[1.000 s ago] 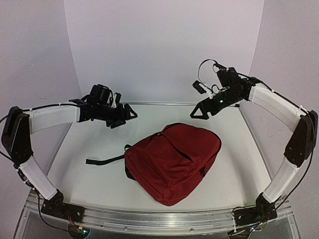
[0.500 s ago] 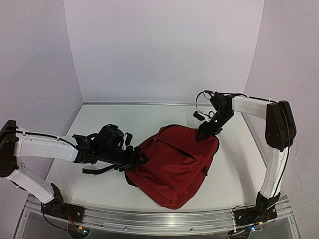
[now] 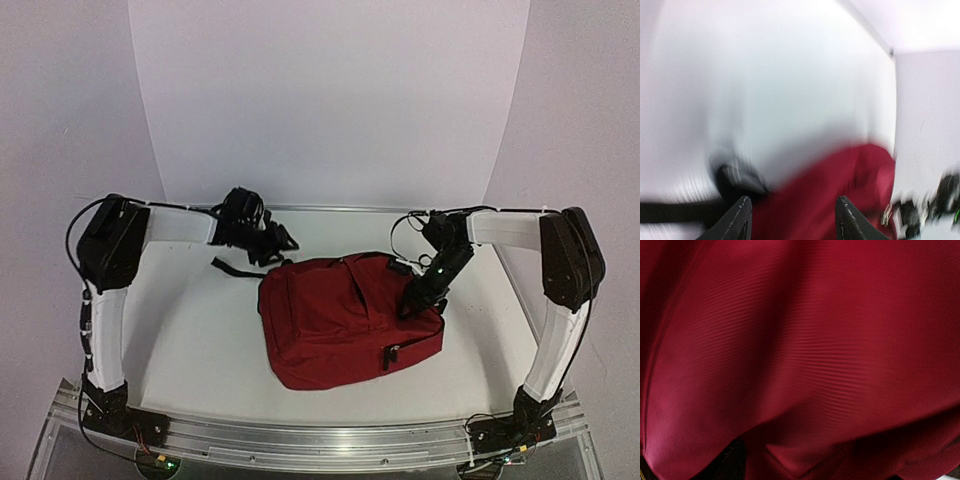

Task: Pack the student bag
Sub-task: Adjust the student bag at the center of the board.

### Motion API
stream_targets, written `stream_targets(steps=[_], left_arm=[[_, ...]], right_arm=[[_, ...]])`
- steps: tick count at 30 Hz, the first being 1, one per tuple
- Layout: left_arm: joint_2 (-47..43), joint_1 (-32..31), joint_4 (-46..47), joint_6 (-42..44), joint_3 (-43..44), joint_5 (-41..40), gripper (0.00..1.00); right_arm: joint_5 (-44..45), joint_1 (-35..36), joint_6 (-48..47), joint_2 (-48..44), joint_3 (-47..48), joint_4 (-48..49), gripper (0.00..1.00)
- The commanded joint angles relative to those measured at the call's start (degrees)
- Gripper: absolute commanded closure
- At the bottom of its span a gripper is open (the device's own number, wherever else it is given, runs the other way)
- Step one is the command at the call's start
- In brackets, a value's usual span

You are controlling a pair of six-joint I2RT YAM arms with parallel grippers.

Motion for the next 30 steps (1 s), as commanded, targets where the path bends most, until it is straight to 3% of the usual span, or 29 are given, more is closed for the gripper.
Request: stream_targets(steps=[1, 3, 6, 11, 14, 17, 20, 30], left_arm=[[8.86, 6.24, -18.05, 14.43, 27.32, 1.60, 0.38], [8.53, 6.32, -23.18, 17.66, 34.88, -1.37, 0.32], [0.87, 6.43, -26.31, 19.68, 32.14, -8.13, 0.24], [-19.99, 6.14, -22.61, 14.35, 8.80, -11.70, 0.20], [-31.59, 4.34, -21.10, 10.66, -7.29, -13.51, 0.18], [-41.43, 2.77, -23.33, 6.80, -18.54, -14.91, 0.18], [-50.22, 2.33, -24.07, 2.94, -28.07, -14.33, 0.18], [-63.64, 0.47, -23.21, -8.23, -45.32, -12.33, 0.20]], right_arm=[[-7.92, 10.25, -2.05, -4.50, -1.57, -2.52, 0.29], [-10.36, 14.32, -1.68, -5.70, -1.40, -2.70, 0.27], [-14.84, 15.47, -1.37, -8.17, 1.72, -4.27, 0.24], [-11.84, 12.15, -1.47, -12.77, 10.12, -6.02, 0.18], [-5.43, 10.12, -0.60, -11.25, 14.80, -5.55, 0.17], [0.29, 9.91, 1.29, -6.31, 18.58, -4.00, 0.18], [0.40, 10.33, 2.91, -1.46, 22.83, -1.93, 0.18], [0.10, 16.59, 10.36, 22.56, 51.49, -0.66, 0.06]])
